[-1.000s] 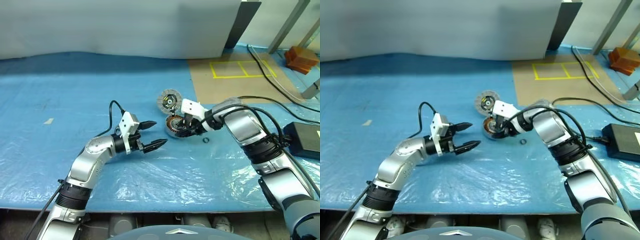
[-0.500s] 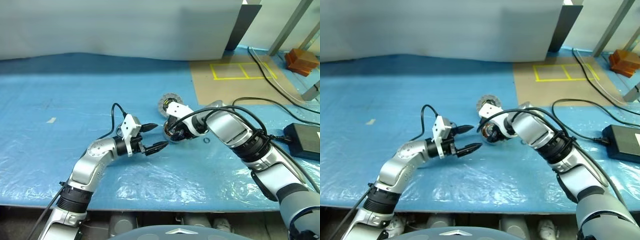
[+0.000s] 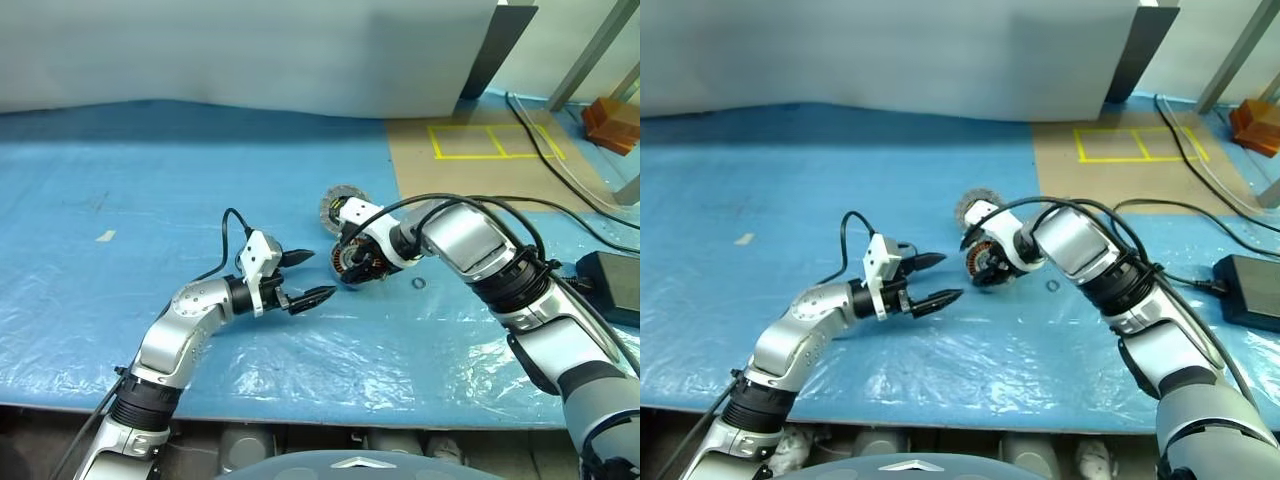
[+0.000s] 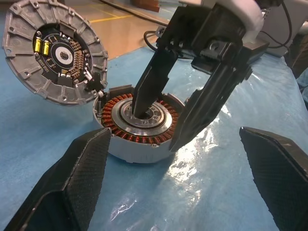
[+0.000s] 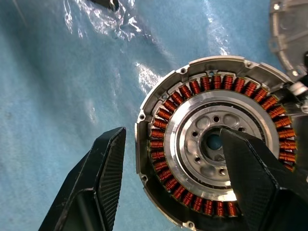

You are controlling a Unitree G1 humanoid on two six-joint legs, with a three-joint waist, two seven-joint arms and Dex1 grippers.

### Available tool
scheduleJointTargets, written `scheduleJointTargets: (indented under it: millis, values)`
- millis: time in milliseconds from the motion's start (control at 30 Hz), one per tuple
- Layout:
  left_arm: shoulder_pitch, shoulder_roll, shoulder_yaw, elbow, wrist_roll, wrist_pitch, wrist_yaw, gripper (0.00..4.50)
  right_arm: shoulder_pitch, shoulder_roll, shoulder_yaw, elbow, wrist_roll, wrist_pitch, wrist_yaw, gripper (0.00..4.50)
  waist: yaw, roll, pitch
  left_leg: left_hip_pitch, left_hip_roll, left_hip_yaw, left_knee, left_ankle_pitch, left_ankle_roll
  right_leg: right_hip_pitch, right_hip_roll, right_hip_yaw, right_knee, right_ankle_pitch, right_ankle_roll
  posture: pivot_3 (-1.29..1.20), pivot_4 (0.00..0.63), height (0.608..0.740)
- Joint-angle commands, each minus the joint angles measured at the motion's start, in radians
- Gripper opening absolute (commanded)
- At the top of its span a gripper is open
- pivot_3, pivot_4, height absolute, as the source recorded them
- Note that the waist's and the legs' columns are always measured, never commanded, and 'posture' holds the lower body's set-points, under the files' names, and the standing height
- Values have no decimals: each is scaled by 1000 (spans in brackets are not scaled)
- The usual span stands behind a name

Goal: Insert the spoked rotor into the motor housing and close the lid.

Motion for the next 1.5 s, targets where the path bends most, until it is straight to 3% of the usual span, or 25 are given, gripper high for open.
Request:
scheduleJointTargets:
  millis: [33, 100, 233, 367, 533, 667, 767, 933, 1133, 1500]
  values:
    - [-11, 10, 12, -52, -25, 3, -4, 4500, 8, -53, -146, -150, 122, 32, 43, 3274, 1, 0, 0, 0, 1, 0, 0, 0, 0, 0, 1, 0, 0, 0, 0, 0, 150, 740]
    - [-12, 15, 16, -55, -29, 8, -6, 4500, 51, -87, -200, -203, 170, 40, 49, 3274, 9, 0, 0, 0, 2, -1, -1, -1, -1, 0, 3, 0, -2, 0, 0, 0, 150, 740]
    - [-15, 33, 18, -60, -40, 19, -15, 4500, 167, -92, -431, -321, 313, 68, 64, 3274, 14, 0, 0, 0, 2, 0, -1, -1, -2, 0, 3, 1, -4, 0, 0, 0, 150, 740]
    - [-29, 50, 23, -58, -46, 24, -24, 4500, 436, -142, -526, -418, 206, -247, -60, 3274, 25, 0, 0, 0, 2, 0, -2, -1, -2, 0, 3, 1, -4, -2, -2, 0, 150, 740]
    - [-44, 59, 25, -45, -53, 4, -51, 4500, 689, -47, -598, -362, -10, -684, -354, 3274, 14, 0, 0, 2, 1, 1, 0, 0, -3, 2, 1, 2, -5, 0, -2, 0, 150, 740]
    - [-90, 51, 16, 0, -42, -1, -66, 4500, 825, 39, -629, -431, 53, -740, -377, 3274, 11, 0, 0, 3, 1, 1, -1, 0, -3, 2, 1, 2, -7, 1, -1, 0, 150, 740]
    - [-120, 48, 13, 29, -40, -4, -81, 4500, 870, 92, -631, -450, 102, -718, -390, 3274, 9, 1, 0, 3, 1, 1, -1, 1, -3, 2, 1, 2, -8, 1, -2, 0, 150, 740]
    - [-142, 52, 5, 63, -26, -21, -108, 4500, 950, 85, -595, -375, 43, -822, -405, 3274, 12, 1, 0, 1, 0, 1, -3, 0, -3, 2, 1, 2, -10, 1, -2, 0, 150, 740]
    - [-128, 54, 10, 71, -22, -31, -118, 4500, 975, 90, -633, -255, 24, -926, -431, 3274, 11, 1, 0, 2, 0, 1, -4, 0, -3, 2, 1, 2, -11, 1, -2, 0, 150, 740]
    - [-119, 58, 14, 54, -20, -21, -105, 4500, 997, 81, -590, -86, -39, -1001, -452, 3274, 11, 0, 0, 2, 0, 1, -4, 0, -3, 3, 1, 1, -11, 1, -2, 0, 150, 740]
